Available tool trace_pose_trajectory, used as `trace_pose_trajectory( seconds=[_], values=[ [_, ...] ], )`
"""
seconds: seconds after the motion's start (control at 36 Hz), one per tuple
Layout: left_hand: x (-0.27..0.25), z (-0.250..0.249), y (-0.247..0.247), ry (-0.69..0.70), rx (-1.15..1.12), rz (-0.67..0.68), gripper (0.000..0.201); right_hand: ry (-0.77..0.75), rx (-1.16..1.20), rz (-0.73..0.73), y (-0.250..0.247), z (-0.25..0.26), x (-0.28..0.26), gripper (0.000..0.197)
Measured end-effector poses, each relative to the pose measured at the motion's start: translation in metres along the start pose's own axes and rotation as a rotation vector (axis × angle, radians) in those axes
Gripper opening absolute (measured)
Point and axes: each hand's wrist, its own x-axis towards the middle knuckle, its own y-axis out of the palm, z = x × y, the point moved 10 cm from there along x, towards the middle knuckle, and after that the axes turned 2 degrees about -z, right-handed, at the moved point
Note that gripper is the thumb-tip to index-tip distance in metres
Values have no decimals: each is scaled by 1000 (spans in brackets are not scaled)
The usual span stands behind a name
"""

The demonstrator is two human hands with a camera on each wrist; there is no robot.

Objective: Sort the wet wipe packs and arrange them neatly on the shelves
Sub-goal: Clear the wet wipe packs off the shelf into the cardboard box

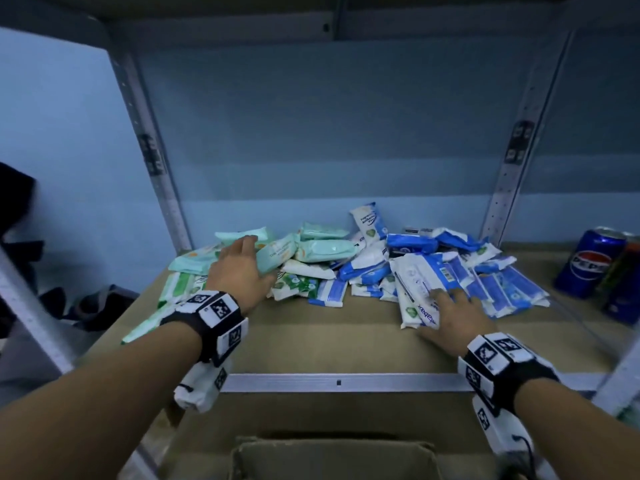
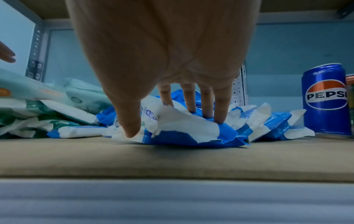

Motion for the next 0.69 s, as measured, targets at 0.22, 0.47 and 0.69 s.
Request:
trace_pose_trajectory(
  seconds=[0.22, 0.47, 0.69],
  values=[
    [23, 14, 28, -60, 91, 97, 49, 57, 25, -37, 4, -10, 12, 62],
    [12, 6, -1, -15, 175, -36, 36, 80, 29, -44, 5, -11, 12, 67],
    [-29, -26, -45, 124, 47, -233, 45, 69, 165, -132, -2, 0, -17, 55]
  ],
)
